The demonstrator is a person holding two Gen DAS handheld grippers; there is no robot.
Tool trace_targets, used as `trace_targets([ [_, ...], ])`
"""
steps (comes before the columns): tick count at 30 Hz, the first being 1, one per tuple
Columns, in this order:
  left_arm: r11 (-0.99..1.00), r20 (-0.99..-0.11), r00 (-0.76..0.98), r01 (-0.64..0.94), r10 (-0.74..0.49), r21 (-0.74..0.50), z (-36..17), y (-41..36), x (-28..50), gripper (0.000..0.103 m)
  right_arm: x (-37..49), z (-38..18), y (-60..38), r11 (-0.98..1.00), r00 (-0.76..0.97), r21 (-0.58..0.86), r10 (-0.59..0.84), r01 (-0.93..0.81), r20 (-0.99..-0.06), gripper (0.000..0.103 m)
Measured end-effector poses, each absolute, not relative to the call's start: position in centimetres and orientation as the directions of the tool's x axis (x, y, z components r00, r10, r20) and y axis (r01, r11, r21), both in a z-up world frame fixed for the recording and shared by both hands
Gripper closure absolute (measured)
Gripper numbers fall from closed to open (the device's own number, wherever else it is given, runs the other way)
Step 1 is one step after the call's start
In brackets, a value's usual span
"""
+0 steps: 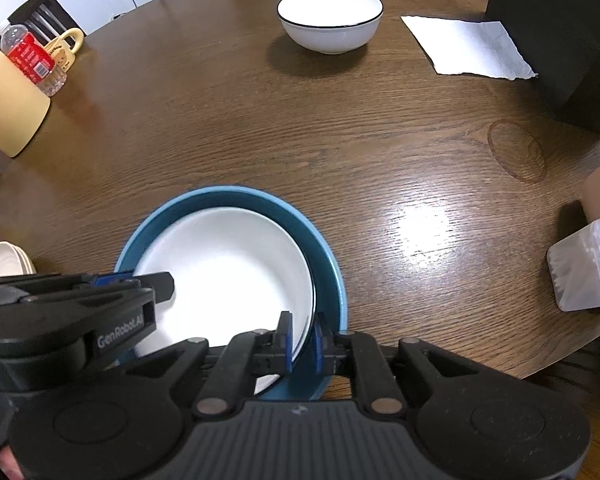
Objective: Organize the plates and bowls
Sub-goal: 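Lower the white bowl into the blue bowl with both grippers, then open both grippers to release the white bowl inside the blue bowl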
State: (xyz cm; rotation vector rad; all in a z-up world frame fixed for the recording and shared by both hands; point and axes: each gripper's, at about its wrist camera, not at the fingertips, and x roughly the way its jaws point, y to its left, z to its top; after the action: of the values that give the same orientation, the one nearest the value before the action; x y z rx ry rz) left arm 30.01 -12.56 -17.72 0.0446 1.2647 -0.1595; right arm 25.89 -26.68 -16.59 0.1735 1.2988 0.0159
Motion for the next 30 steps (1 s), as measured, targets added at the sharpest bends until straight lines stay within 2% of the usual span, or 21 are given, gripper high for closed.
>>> trace_targets([
  [7,0.989,-0.952,0.287,0.128,-0.111,-0.076,-17.6,-12.1,30.0,0.091,25.9,-16.6,-26.7,0.986,0.271,0.140,0.112,0.087,-0.956,0.089],
  [10,0.988,-0.949,0.286,0.116,-0.134,-0.105,-17.2,-11.6,29.8,0.091,25.8,-16.5,-27.0,0.982,0.270,0.160,0.129,0.097,-0.954,0.085],
  [15,0.985,-0.935,0.317,0.110,-0.160,-0.132,-15.4,-11.0,29.3,0.078,25.5,-16.0,-27.7,0.974,0.278,0.197,0.159,0.116,-0.947,0.082],
  [16,0.985,-0.931,0.325,0.110,-0.164,-0.135,-15.0,-10.8,29.1,0.076,25.4,-15.8,-27.8,0.972,0.284,0.204,0.164,0.115,-0.945,0.079],
  [18,0.984,-0.923,0.345,0.107,-0.168,-0.139,-14.0,-10.5,28.8,0.066,25.1,-15.3,-27.9,0.969,0.299,0.220,0.178,0.111,-0.938,0.073],
  [20,0.985,-0.915,0.367,0.105,-0.167,-0.138,-13.1,-10.1,28.4,0.061,24.7,-14.5,-27.9,0.967,0.314,0.231,0.189,0.104,-0.931,0.067],
  [22,0.986,-0.907,0.389,0.098,-0.162,-0.135,-12.3,-9.8,28.1,0.056,24.3,-13.6,-28.0,0.967,0.338,0.238,0.194,0.094,-0.921,0.052],
  [24,0.987,-0.898,0.410,0.089,-0.157,-0.132,-11.5,-9.3,27.7,0.046,23.9,-12.8,-28.1,0.967,0.358,0.241,0.195,0.088,-0.913,0.046],
  [26,0.988,-0.891,0.428,0.082,-0.151,-0.128,-10.8,-8.9,27.3,0.042,23.5,-12.3,-28.3,0.966,0.372,0.245,0.196,0.087,-0.907,0.041],
  [29,0.990,-0.877,0.459,0.072,-0.142,-0.123,-9.8,-8.1,26.4,0.028,22.7,-11.5,-28.8,0.963,0.391,0.254,0.203,0.084,-0.898,0.027],
  [30,0.990,-0.872,0.469,0.073,-0.142,-0.122,-9.6,-7.9,26.1,0.023,22.4,-11.3,-28.9,0.962,0.396,0.259,0.207,0.082,-0.894,0.019],
])
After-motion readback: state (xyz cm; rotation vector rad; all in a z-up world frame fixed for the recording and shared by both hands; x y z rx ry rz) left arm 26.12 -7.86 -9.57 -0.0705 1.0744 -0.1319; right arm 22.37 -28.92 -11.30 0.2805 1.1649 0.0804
